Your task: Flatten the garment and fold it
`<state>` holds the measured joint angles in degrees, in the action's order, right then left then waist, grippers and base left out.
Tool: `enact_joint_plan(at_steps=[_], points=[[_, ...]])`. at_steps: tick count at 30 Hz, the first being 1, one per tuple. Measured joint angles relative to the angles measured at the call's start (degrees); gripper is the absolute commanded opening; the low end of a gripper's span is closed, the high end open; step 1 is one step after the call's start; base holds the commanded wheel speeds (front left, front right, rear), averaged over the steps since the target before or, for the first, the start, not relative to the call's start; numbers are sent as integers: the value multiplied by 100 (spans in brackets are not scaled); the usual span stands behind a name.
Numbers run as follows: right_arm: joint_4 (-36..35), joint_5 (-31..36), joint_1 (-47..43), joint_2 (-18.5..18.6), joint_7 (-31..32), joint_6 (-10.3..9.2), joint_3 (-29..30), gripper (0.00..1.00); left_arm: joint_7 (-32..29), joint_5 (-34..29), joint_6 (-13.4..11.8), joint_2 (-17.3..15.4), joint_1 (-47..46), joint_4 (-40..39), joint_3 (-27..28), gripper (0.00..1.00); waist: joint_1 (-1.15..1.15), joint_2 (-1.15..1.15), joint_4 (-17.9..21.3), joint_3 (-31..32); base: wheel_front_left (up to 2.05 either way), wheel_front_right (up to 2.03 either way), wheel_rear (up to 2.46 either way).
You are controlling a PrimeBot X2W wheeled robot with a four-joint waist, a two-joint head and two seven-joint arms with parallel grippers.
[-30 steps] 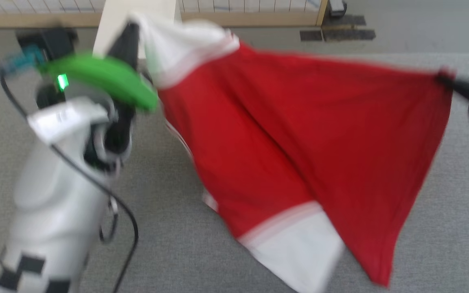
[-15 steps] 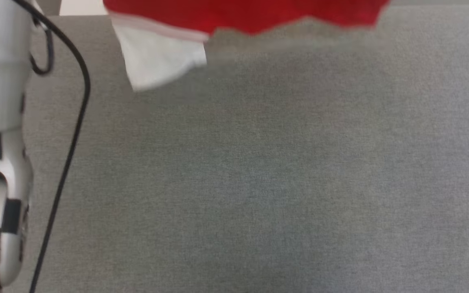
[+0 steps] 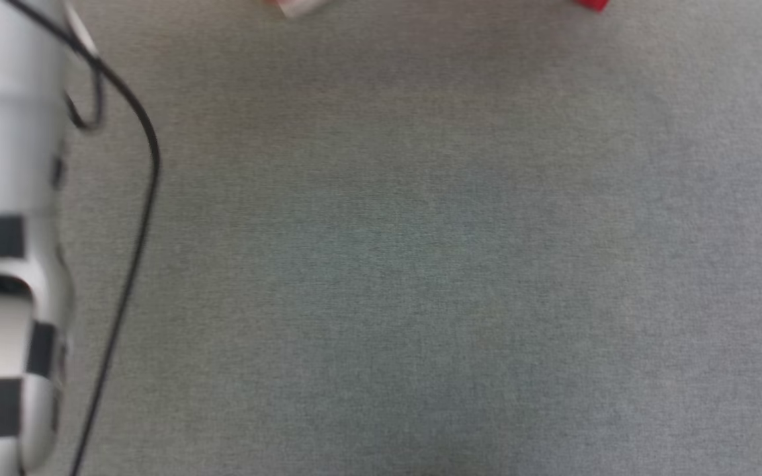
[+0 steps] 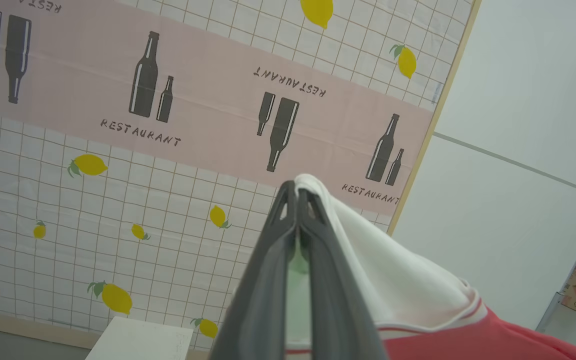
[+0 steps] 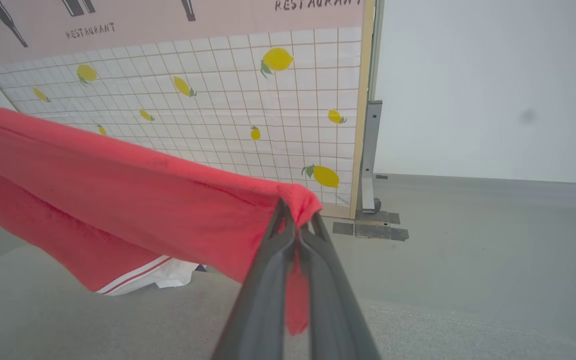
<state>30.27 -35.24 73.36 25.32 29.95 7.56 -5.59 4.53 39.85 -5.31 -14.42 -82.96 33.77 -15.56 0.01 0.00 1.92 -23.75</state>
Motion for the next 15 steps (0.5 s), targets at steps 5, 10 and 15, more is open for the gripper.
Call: enact_joint_plan(at_steps=[5,10,15], points=[[-131,-568,-1216,131,-380,0,-266,0,193,203,318,53,1082,-88,-89,0,0,0,-100,204,0,0,0],[-375,-1122,-2488,196,-769,0,-361,0,321,519,475,120,2452,-595,-97,0,0,0,-169,570,0,0,0],[-688,-1335,-3958,274,-1125,0,-435,0,68,892,452,74,4335,-1381,-158,0,-2,0,-224,1057,0,0,0]])
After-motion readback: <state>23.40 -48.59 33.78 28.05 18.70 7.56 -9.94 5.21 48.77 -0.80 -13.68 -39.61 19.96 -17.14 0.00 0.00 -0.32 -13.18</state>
